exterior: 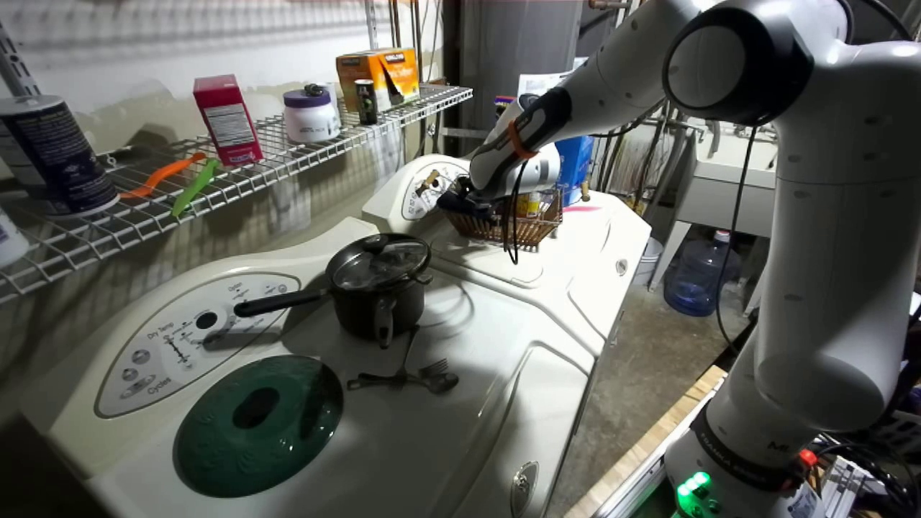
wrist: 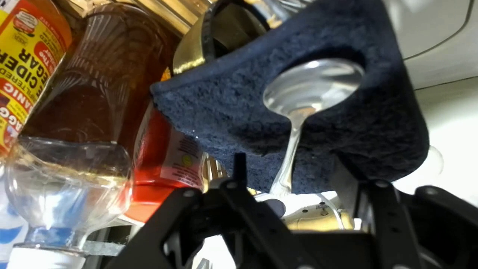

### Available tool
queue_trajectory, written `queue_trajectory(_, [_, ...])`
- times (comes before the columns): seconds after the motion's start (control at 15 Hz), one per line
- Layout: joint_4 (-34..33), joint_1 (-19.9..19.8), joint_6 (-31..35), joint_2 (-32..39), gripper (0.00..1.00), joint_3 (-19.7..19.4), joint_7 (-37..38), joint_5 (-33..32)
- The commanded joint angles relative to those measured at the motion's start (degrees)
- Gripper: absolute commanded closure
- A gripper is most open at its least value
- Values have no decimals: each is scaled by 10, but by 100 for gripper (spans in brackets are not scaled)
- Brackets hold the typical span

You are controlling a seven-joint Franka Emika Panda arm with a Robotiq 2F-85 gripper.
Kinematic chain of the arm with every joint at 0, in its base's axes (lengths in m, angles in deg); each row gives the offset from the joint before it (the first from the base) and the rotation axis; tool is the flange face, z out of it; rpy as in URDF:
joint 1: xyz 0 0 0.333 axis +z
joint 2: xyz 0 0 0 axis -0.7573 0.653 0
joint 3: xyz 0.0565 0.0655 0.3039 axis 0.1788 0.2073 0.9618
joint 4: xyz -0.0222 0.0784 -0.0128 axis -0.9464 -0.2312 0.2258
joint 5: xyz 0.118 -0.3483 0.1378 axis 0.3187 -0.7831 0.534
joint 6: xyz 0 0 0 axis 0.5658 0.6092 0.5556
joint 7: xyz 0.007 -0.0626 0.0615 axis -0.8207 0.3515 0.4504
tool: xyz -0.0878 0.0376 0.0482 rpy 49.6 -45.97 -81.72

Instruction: Put one spoon in the basket

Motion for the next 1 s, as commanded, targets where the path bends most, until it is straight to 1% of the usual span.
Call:
queue_trajectory(0.0, [29,76,-39,-43,7,-76,41,-47])
queue_trajectory(0.07, [37,100,-47,-52,1,-102,50,-67])
queue_trajectory(0.13, [51,118,-58,-69,0,-118,51,-85])
queue_trajectory(0.27, [81,147,-91,-110,0,-140,50,-119])
queue_trajectory(0.33, [97,165,-102,-129,0,-157,59,-149])
queue_trajectory(0.4, [115,177,-110,-154,0,-166,66,-175])
queue_trajectory(0.53, [144,194,-132,-200,0,-183,93,-243])
queue_trajectory(0.6, [159,197,-150,-226,0,-185,110,-279])
queue_trajectory(0.73, [189,191,-190,-284,0,-171,148,-352])
queue_trajectory(0.8, [203,185,-215,-312,0,-158,164,-373])
queue_trajectory(0.87, [219,179,-255,-347,0,-141,182,-393])
queue_trajectory(0.93, [234,95,-286,-367,0,-46,165,-363])
